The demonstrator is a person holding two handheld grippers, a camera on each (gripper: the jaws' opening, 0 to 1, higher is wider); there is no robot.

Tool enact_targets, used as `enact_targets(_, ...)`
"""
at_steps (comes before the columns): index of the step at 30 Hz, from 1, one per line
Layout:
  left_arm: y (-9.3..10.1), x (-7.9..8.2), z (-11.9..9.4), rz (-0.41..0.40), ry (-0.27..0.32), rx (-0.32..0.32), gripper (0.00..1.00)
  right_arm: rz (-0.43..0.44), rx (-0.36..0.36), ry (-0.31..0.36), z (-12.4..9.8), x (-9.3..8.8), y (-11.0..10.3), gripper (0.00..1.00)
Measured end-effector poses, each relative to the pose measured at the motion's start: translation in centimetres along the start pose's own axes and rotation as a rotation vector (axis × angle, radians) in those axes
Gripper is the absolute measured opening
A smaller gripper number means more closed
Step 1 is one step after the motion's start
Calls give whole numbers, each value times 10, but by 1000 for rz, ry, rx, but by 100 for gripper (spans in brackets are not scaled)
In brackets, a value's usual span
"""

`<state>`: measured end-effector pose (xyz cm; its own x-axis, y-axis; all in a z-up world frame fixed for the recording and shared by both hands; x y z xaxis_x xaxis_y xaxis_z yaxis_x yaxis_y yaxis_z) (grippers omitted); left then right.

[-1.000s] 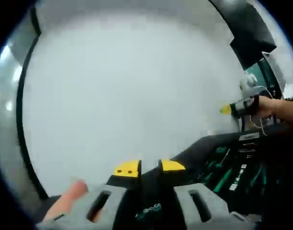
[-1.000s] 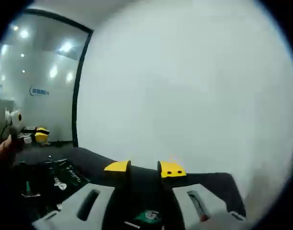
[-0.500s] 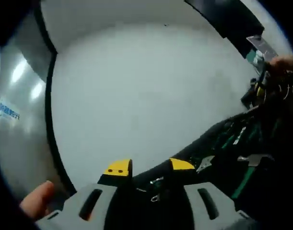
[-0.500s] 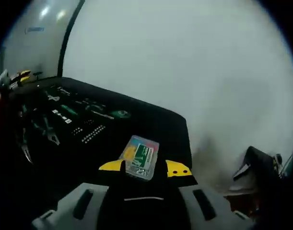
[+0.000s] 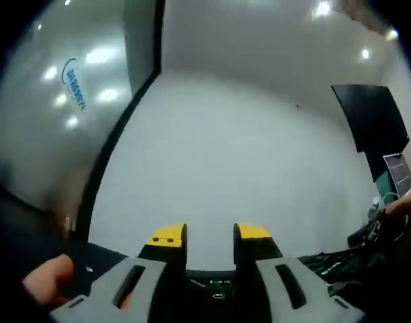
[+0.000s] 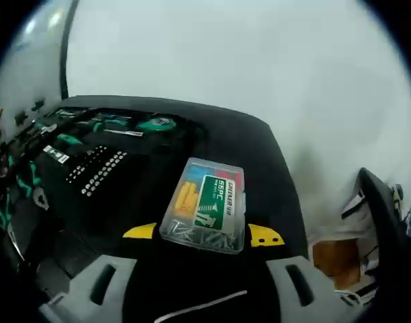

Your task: Pick up the tools and put them into their designated positions in the toolbox.

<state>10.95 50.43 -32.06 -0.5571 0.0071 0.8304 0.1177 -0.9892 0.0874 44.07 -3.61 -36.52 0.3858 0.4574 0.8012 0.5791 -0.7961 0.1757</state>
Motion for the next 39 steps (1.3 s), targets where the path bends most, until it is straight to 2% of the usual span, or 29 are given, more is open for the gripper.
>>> enact_targets(2,-4,-5,-1,12,-41,15,19,33,29,6,-1,-2,3,46)
enact_targets(3,-8,-9,-3,11,-87,28,19,27,53,-18,-3,-1,6,46)
enact_targets(4,-8,-10,-3,-25,-109,27,16,72,62,-67,-10,0,9,46)
enact_targets(5,-8,-8,-4,-59,-96,26,14,82,52,-82,-14,1,11,46)
enact_targets(6,-10,-6,-5,-44,-75,26,14,84,34,-68,-20,3,14,46)
enact_targets(7,-11,-5,-5,-32,-56,24,14,121,18,-75,-24,2,15,46)
enact_targets(9,-9,-4,-6,-34,-54,25,14,277,65,-61,-31,1,15,46)
enact_targets(10,-8,-5,-6,-33,-61,26,14,425,131,-46,-26,3,23,46)
enact_targets(11,-8,-6,-6,-31,-72,26,14,501,188,-52,-29,1,21,46)
enact_targets(12,-8,-7,-6,-25,-81,22,14,588,266,-31,-31,2,23,46)
enact_targets(14,-4,-9,-5,-3,-89,12,14,664,354,-12,-38,0,17,46)
enact_targets(15,-4,-10,-4,3,-97,8,14,657,390,4,-38,-1,13,46)
enact_targets(17,-1,-12,-4,25,-111,3,14,662,478,-7,-42,-4,3,46)
enact_targets(18,0,-13,-3,35,-118,2,14,668,455,47,-43,-1,3,46)
enact_targets(20,2,-14,-2,50,-132,-2,14,530,418,63,-50,3,-4,46)
enact_targets(21,2,-16,-1,56,-141,-3,14,391,393,71,-53,6,-10,46)
enact_targets(23,3,-18,-1,65,-159,-6,14,233,372,67,-62,11,-28,46)
enact_targets(25,3,-19,0,79,-168,-4,14,203,423,13,-69,12,-46,46)
enact_targets(26,2,-20,0,82,-175,-3,14,199,420,9,-70,13,-50,46)
enact_targets(28,0,-21,1,85,-183,0,14,139,379,4,-71,14,-60,46)
enact_targets(30,-3,-22,2,86,-189,3,14,7,341,-24,-70,9,-73,47)
enact_targets(31,-4,-23,2,86,-191,3,14,-60,351,-17,-68,8,-76,47)
enact_targets(32,-5,-23,3,88,-193,4,14,-84,371,11,-64,8,-82,47)
enact_targets(33,-6,-25,3,92,-202,6,15,-43,353,40,-61,8,-79,48)
enact_targets(35,-6,-26,3,95,-215,8,15,119,348,102,-58,7,-76,47)
enact_targets(37,-6,-27,3,100,-227,6,15,138,367,144,-65,8,-76,47)
enact_targets(39,-5,-28,3,107,-238,6,15,74,359,145,-71,6,-73,45)
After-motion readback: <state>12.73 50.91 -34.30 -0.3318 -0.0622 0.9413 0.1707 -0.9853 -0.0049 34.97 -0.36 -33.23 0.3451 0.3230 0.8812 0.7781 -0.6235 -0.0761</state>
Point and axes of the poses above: the point that each gripper's makers call its tool centre point, and the gripper's own axes: z roughly forward along the fingers, y roughly to its right, x roughly out of its top, the point moved 9 cm from there along -z, roughly backward along the fingers, and after that the axes turned 1 degree about -x, right-handed, at the moved point
